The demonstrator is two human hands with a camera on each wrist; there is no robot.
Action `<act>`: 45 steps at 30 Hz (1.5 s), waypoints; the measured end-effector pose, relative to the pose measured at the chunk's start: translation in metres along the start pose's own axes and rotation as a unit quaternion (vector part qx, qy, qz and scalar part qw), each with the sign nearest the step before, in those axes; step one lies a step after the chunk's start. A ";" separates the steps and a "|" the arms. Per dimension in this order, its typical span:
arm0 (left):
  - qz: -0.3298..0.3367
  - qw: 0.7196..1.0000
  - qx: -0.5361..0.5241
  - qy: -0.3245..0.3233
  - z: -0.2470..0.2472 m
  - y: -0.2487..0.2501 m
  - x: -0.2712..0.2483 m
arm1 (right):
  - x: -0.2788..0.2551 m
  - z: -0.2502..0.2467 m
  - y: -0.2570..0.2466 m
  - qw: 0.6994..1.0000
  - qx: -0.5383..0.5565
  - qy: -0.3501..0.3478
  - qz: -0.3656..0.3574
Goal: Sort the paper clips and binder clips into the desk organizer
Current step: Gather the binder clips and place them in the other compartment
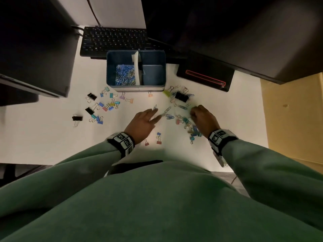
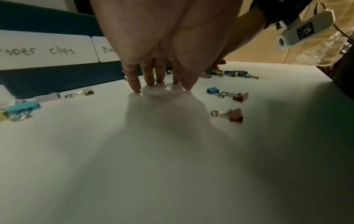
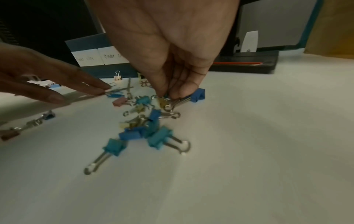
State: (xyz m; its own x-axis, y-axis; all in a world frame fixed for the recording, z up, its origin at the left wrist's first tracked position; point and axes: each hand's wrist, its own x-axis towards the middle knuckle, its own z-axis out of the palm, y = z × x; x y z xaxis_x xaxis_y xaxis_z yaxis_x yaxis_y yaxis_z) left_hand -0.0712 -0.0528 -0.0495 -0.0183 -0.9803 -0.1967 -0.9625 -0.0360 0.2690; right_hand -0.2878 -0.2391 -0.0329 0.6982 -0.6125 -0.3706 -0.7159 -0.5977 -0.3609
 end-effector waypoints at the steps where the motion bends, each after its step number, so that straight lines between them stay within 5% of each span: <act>1: -0.009 1.000 -0.003 0.003 -0.002 0.000 0.000 | -0.003 -0.002 0.007 1.000 -0.002 -0.001 0.000; 7: 0.027 0.999 -0.020 0.015 -0.004 0.024 0.039 | -0.004 -0.011 -0.001 0.999 0.013 0.031 -0.025; 12: 0.059 0.998 0.013 -0.008 0.004 0.020 0.034 | 0.007 0.003 -0.041 0.997 0.036 -0.049 -0.057; 21: 0.041 0.998 0.038 0.030 0.003 -0.009 -0.001 | -0.006 -0.018 0.014 0.996 -0.021 -0.066 -0.053; 25: -0.076 0.994 -0.038 0.070 -0.011 -0.007 0.007 | 0.016 -0.027 -0.006 0.997 -0.010 0.066 -0.039; 29: -0.222 0.968 -0.109 0.031 -0.018 0.000 0.019 | 0.040 -0.012 -0.021 0.999 -0.019 0.032 0.012; 40: -0.157 0.977 -0.141 0.038 -0.010 0.007 0.030 | 0.028 0.023 -0.065 0.995 0.001 -0.045 -0.089; 45: -0.166 0.977 -0.127 0.026 -0.009 0.000 0.016 | 0.028 0.028 -0.098 0.996 0.011 -0.069 -0.064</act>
State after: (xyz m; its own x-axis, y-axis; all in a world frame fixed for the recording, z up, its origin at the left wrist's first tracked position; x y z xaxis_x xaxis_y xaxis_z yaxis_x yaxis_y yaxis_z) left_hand -0.0693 -0.0700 -0.0443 0.3045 -0.9143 -0.2673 -0.8140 -0.3955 0.4255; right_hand -0.1983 -0.1832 -0.0317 0.7776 -0.4544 -0.4346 -0.6225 -0.6535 -0.4306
